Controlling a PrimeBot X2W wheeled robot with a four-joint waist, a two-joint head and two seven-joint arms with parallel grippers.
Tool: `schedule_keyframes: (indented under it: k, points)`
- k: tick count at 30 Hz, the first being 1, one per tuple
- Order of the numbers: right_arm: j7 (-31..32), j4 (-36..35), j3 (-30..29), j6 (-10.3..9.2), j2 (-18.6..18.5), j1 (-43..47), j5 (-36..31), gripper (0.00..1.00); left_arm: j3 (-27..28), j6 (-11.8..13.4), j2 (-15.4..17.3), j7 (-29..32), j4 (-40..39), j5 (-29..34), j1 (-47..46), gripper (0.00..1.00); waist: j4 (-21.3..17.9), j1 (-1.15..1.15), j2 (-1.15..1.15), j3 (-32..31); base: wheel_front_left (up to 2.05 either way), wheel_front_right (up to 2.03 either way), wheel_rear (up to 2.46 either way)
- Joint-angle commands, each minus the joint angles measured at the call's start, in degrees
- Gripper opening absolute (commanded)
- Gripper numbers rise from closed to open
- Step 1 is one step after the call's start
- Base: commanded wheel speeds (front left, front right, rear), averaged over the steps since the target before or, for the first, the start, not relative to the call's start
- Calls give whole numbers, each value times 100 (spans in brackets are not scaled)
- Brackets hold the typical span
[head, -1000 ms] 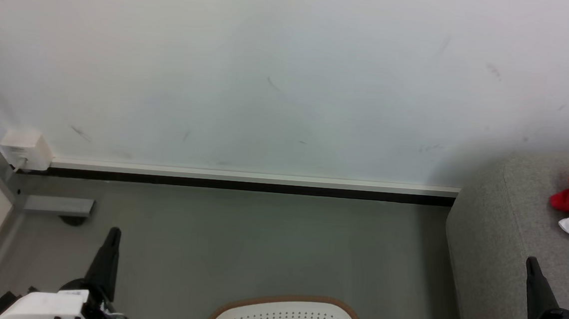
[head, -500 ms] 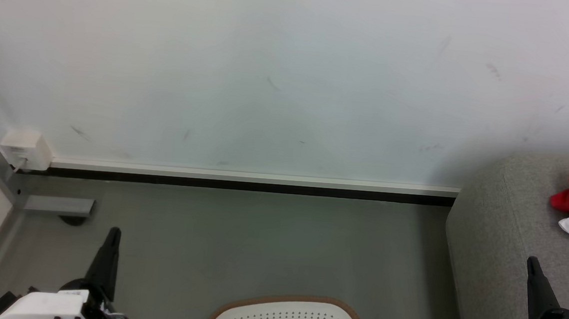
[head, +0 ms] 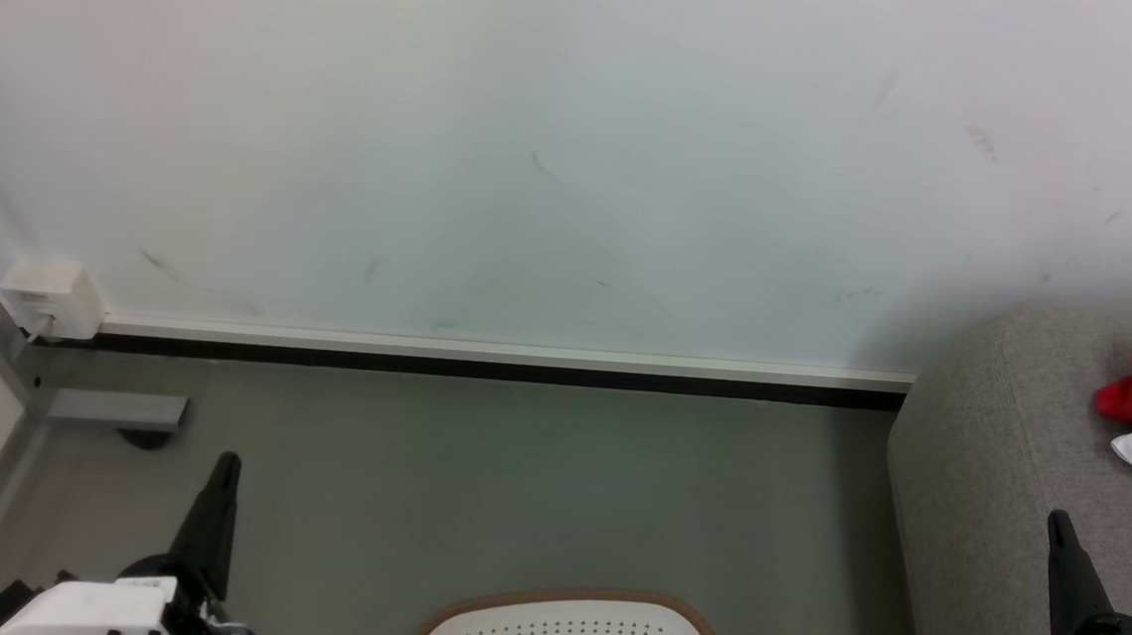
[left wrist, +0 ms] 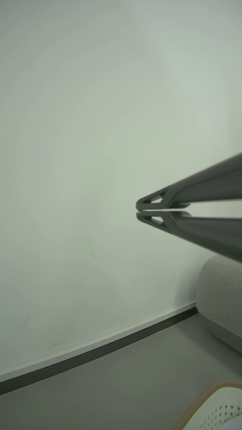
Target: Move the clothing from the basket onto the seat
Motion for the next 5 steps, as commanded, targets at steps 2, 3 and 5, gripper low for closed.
schedule_keyframes:
  k: [2,3,5]
  points:
    - [-28,-33,9,-12,-46,0,46,0,15,-9,34,24,-15,-84,-35,0,0,0,0,0,0,0,0]
    - [-33,-33,12,-12,-48,0,50,0,15,-9,34,24,-15,-84,-34,0,0,0,0,0,0,0,0]
    - [-40,-34,20,-12,-53,1,59,0,15,-9,34,24,-15,-84,-34,0,0,0,0,0,0,0,0]
